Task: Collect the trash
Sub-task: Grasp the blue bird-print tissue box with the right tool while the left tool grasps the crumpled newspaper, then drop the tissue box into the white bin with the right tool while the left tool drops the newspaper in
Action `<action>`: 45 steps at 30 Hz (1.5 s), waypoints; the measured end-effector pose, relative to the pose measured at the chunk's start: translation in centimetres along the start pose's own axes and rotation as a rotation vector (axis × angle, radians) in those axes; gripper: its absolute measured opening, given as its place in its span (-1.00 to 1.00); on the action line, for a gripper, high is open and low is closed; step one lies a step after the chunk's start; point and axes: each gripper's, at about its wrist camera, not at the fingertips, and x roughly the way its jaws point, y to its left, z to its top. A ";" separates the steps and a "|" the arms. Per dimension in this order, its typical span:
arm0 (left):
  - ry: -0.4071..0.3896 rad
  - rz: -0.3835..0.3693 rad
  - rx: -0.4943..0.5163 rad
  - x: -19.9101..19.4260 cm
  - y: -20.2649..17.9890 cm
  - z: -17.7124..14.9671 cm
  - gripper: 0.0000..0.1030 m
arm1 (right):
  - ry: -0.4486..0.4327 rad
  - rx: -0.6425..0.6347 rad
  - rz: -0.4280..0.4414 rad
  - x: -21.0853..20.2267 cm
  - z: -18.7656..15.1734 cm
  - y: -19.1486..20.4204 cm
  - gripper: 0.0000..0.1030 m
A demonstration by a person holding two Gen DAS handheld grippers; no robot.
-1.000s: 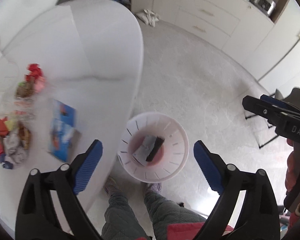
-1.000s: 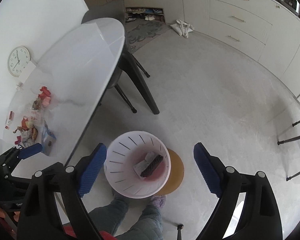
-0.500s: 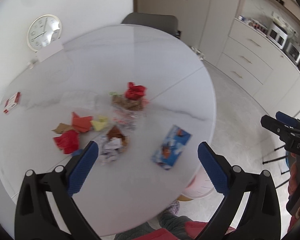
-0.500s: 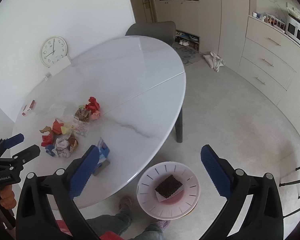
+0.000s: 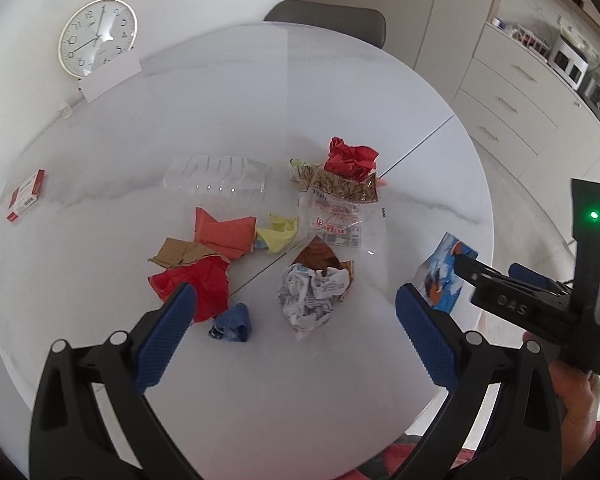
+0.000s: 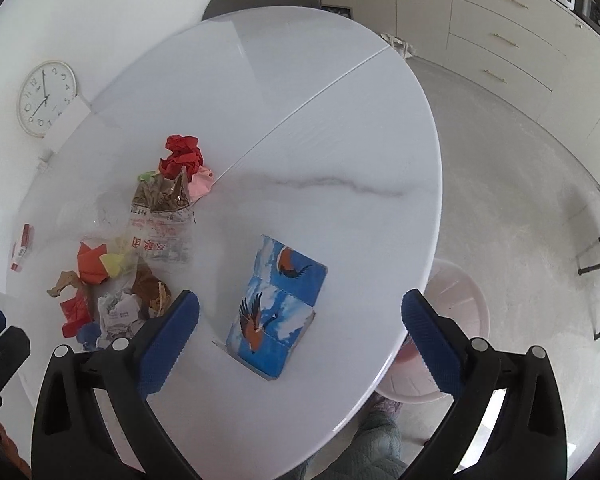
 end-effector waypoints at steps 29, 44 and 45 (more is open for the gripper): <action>0.206 -0.032 0.097 11.9 -0.8 -0.6 -0.13 | 0.020 0.003 0.040 1.6 -0.6 0.0 -0.07; 0.106 -0.100 0.073 5.7 -2.4 0.8 -0.18 | 0.021 0.098 -0.061 -1.7 -2.0 -14.3 -0.06; 0.099 -0.105 0.080 5.2 -2.9 0.8 -0.18 | 0.046 0.100 -0.060 -0.7 -2.4 -15.0 -0.05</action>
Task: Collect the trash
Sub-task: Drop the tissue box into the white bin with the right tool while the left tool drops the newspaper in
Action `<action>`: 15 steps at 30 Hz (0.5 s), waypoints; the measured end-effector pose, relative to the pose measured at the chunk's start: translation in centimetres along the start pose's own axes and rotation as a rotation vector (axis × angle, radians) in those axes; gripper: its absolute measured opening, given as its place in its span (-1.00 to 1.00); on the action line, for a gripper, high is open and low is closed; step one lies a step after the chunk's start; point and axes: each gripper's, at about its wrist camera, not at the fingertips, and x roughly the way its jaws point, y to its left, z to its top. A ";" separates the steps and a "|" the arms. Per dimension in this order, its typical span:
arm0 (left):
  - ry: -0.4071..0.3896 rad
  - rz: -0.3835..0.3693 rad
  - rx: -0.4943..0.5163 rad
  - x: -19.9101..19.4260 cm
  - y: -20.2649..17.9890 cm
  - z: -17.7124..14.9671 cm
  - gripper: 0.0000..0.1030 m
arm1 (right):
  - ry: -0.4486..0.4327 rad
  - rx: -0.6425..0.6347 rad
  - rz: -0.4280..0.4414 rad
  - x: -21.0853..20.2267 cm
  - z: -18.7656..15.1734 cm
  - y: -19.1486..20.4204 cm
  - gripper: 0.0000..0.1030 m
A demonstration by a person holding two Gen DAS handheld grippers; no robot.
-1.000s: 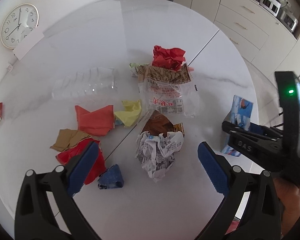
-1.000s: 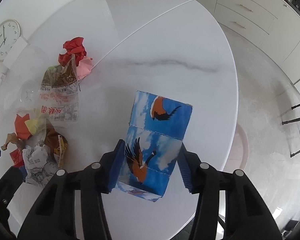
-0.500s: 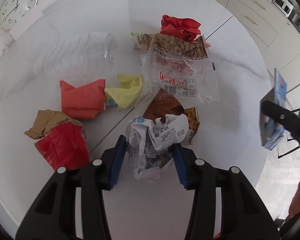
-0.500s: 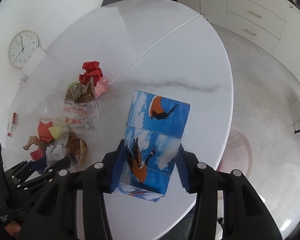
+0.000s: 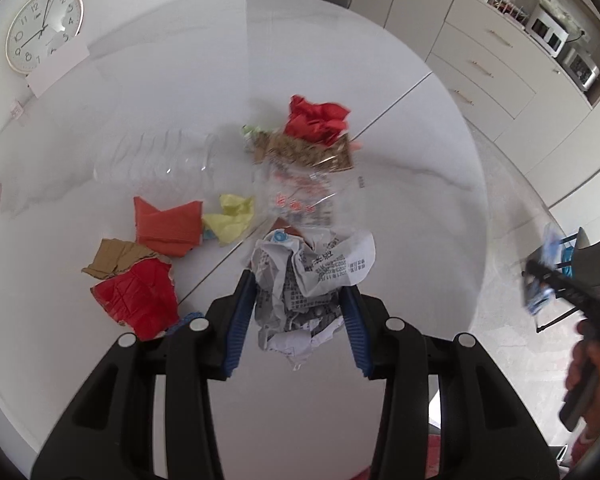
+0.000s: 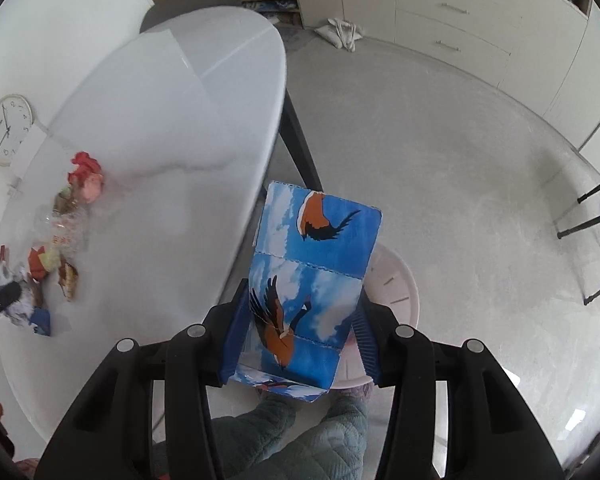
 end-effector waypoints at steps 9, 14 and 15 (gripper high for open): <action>-0.037 -0.025 0.128 -2.1 -7.7 0.1 -0.17 | 0.177 -0.036 0.009 8.7 -1.0 -3.2 0.49; -0.018 -0.060 0.202 -1.6 -12.7 -0.1 -0.17 | 0.144 -0.022 -0.007 7.1 0.1 -4.9 0.69; -0.014 -0.070 0.224 -1.5 -13.9 -0.2 -0.17 | 0.128 -0.013 -0.014 6.0 0.5 -5.7 0.71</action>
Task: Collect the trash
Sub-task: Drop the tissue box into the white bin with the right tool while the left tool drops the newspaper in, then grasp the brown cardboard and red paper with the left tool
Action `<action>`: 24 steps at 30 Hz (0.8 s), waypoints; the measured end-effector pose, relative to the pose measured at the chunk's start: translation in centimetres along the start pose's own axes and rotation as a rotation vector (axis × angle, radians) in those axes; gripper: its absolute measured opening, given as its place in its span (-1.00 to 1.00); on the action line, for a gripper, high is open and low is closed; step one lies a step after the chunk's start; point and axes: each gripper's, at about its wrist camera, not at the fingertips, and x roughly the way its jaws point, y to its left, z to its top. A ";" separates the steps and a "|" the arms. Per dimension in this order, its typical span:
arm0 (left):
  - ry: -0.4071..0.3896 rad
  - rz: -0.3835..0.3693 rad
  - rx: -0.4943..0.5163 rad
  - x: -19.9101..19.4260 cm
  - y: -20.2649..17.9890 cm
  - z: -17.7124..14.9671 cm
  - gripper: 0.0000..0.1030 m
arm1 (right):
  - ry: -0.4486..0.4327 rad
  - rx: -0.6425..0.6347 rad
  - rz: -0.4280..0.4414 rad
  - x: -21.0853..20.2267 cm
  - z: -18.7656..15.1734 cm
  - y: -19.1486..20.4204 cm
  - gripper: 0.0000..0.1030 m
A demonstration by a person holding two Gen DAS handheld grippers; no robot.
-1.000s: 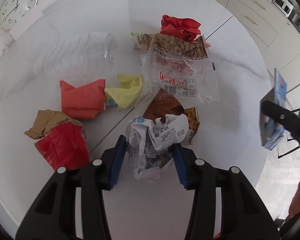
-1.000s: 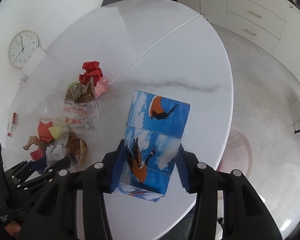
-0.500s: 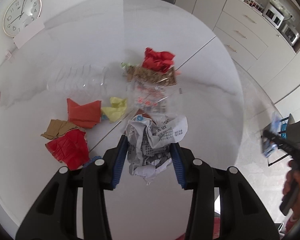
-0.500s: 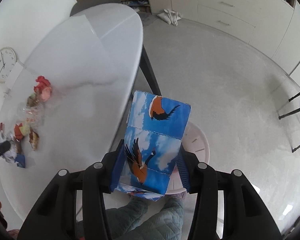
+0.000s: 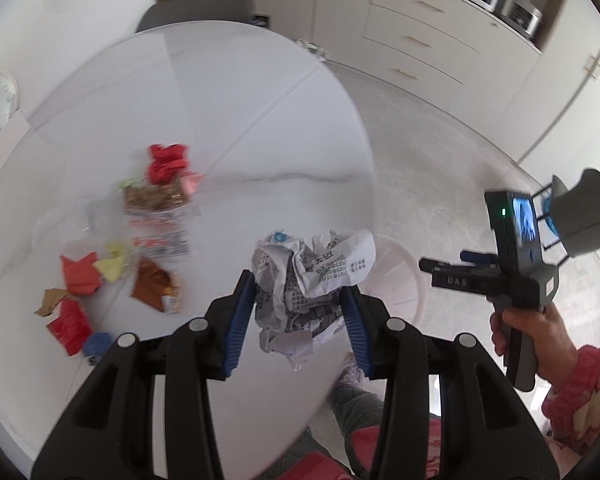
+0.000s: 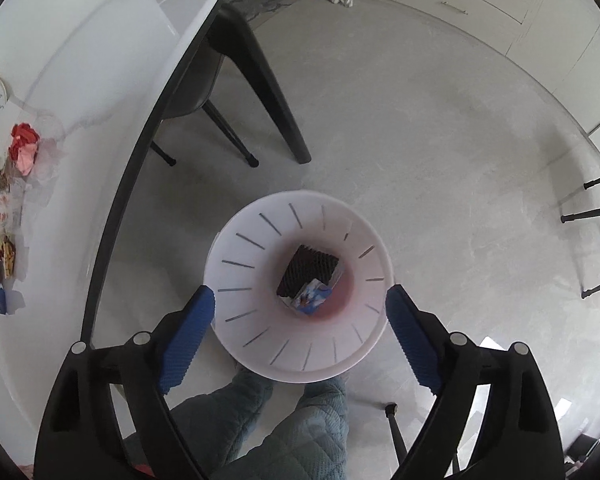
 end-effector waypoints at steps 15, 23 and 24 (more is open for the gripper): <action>0.145 -0.123 0.118 9.1 -12.8 1.3 0.00 | -0.129 0.050 0.021 -11.1 2.1 -9.2 0.90; 0.123 -0.090 0.066 8.9 -13.3 1.6 0.78 | -0.153 -0.036 0.001 -11.9 2.7 -8.6 0.90; 0.121 -0.088 0.061 8.7 -13.3 1.7 0.78 | -0.155 -0.042 0.006 -12.0 2.7 -8.5 0.90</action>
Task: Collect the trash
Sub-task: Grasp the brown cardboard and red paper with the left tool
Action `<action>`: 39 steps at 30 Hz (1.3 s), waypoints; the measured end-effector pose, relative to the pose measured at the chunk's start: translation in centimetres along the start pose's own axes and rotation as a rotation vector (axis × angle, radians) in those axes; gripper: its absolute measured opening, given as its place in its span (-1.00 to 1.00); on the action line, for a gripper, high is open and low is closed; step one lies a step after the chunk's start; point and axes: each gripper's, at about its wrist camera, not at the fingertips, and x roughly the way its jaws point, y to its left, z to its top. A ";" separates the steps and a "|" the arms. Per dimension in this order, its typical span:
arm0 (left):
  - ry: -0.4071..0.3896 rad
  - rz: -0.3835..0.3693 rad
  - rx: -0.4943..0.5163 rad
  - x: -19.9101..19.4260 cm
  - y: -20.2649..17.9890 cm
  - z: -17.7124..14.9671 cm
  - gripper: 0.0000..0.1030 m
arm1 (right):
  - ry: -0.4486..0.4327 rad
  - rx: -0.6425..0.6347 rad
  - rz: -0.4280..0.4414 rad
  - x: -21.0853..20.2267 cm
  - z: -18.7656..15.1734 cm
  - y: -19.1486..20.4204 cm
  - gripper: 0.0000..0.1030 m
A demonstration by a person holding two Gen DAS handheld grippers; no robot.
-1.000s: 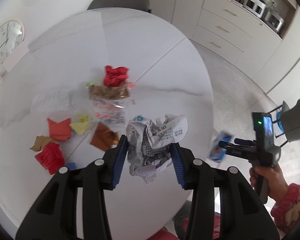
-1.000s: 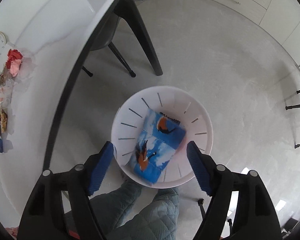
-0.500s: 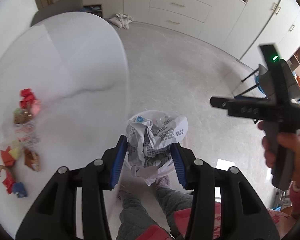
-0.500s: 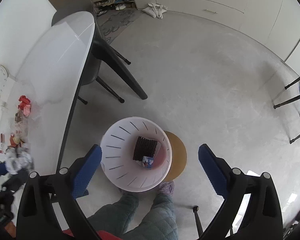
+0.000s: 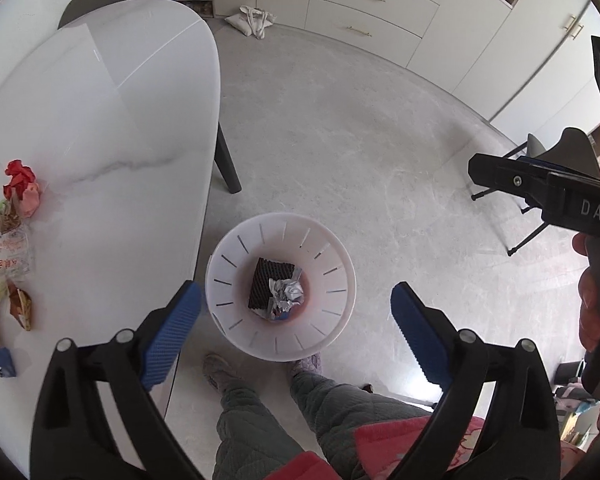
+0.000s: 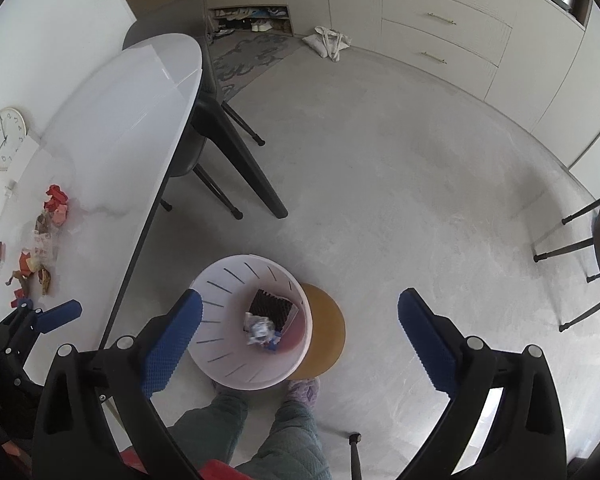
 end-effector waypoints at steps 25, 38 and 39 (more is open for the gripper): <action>-0.113 0.325 -0.526 -10.4 22.9 -8.9 0.85 | -0.001 -0.366 0.226 0.4 1.4 23.7 0.90; -0.088 0.364 -0.731 -10.7 31.6 -12.2 0.85 | 0.035 -0.494 0.277 1.0 0.0 33.2 0.90; -0.074 0.347 -0.772 -10.2 32.4 -12.1 0.85 | 0.038 -0.493 0.275 1.0 -0.1 33.4 0.90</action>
